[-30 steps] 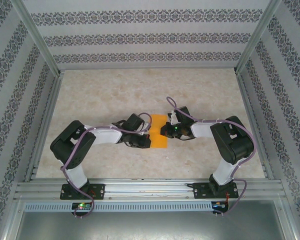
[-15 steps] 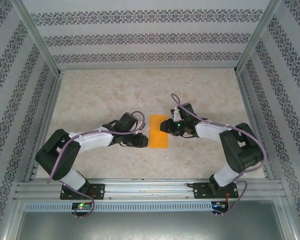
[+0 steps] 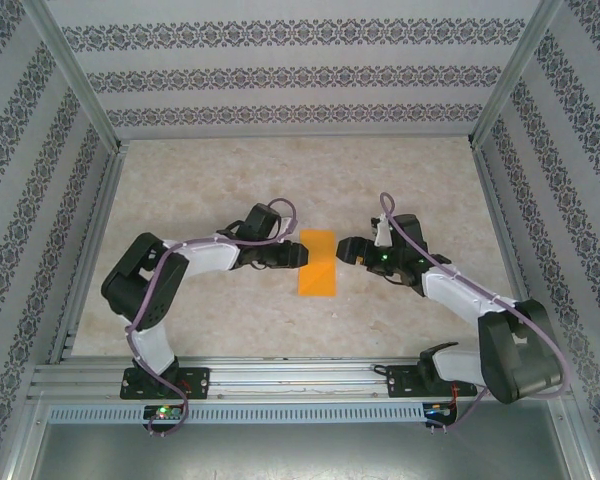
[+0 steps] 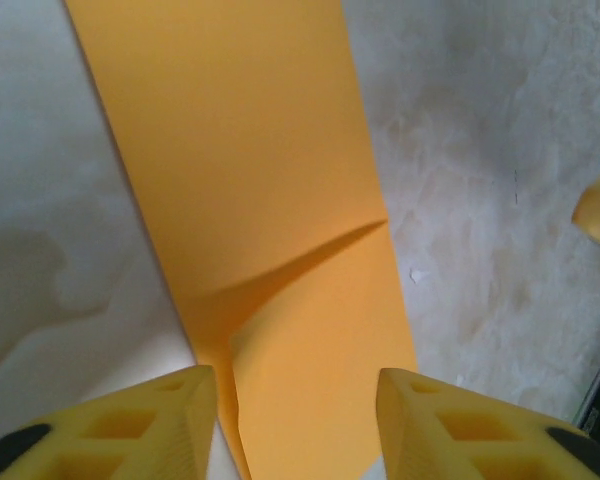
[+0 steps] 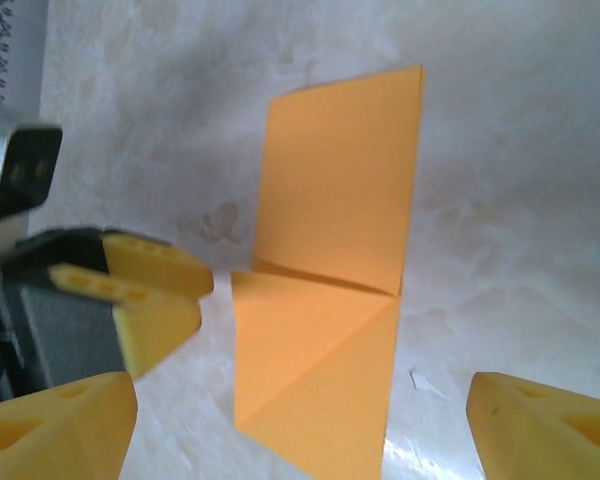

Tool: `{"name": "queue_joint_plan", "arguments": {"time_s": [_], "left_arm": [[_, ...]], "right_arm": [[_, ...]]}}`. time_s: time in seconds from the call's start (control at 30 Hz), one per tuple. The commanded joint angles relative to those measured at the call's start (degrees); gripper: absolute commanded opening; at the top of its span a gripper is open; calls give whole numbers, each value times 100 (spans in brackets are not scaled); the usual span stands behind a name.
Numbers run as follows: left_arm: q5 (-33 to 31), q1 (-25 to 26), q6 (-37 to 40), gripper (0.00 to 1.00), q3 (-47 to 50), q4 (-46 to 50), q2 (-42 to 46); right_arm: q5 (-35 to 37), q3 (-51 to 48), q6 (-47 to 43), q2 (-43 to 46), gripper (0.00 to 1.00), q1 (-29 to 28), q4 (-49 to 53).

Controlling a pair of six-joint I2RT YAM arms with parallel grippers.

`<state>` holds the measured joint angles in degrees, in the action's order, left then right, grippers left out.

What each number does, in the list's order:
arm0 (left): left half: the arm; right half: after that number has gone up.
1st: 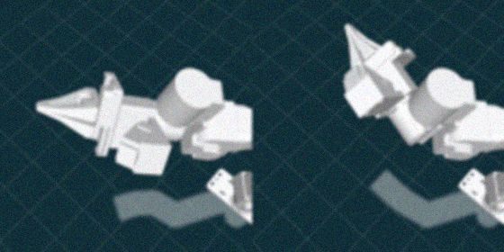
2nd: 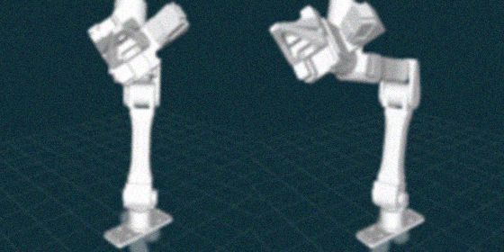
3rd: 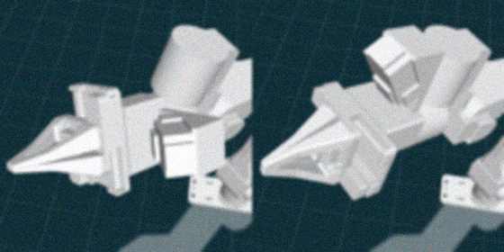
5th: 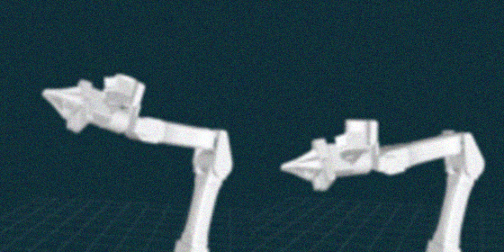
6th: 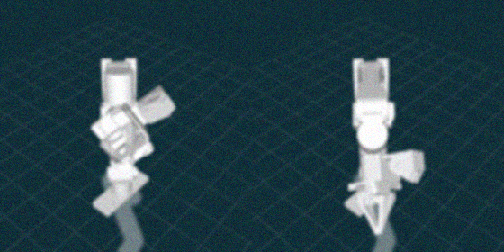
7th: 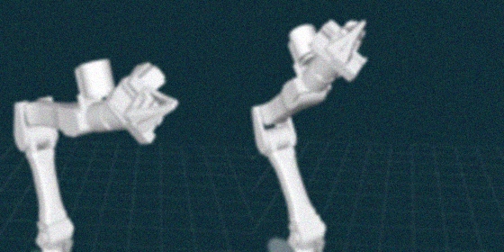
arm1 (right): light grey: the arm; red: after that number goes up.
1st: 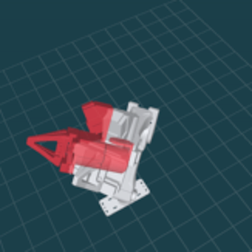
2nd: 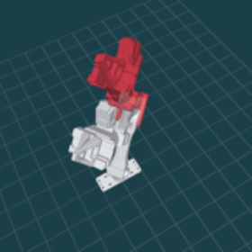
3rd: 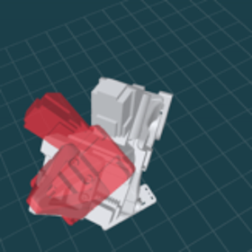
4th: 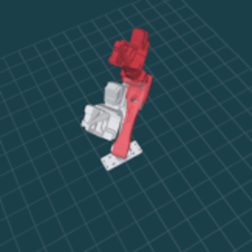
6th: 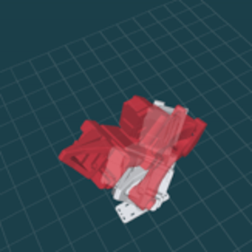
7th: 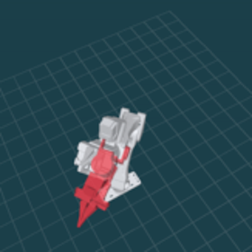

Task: Fold a paper plane with a square sheet of paper (fold left side to right side)
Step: Turn over the paper at the center of the table.

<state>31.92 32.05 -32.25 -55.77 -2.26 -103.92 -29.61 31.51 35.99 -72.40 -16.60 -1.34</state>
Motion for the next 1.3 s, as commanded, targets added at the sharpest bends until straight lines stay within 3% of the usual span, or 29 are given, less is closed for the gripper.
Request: {"name": "queue_joint_plan", "arguments": {"time_s": [0.0, 0.27, 0.57, 0.9, 1.1, 1.27], "left_arm": [[273, -75, 113, 37, -286, -197, -306], [292, -66, 214, 26, -448, -52, -579], [-262, -75, 401, 33, -290, 224, -193], [80, -69, 332, 32, -463, 158, -547], [225, -68, 272, 22, -505, 41, -703], [77, -62, 192, 5, -298, -186, -464]], "right_arm": [[-123, -204, -100, 227, 86, 69, 38], [-312, -288, -166, 275, 82, 102, 38], [-336, -187, -197, 51, 82, 91, 3], [-335, -193, -189, -11, 81, 62, -15], [-395, -180, -197, -76, 80, 58, -31], [-585, -194, -61, -270, 78, -26, -269]]}}
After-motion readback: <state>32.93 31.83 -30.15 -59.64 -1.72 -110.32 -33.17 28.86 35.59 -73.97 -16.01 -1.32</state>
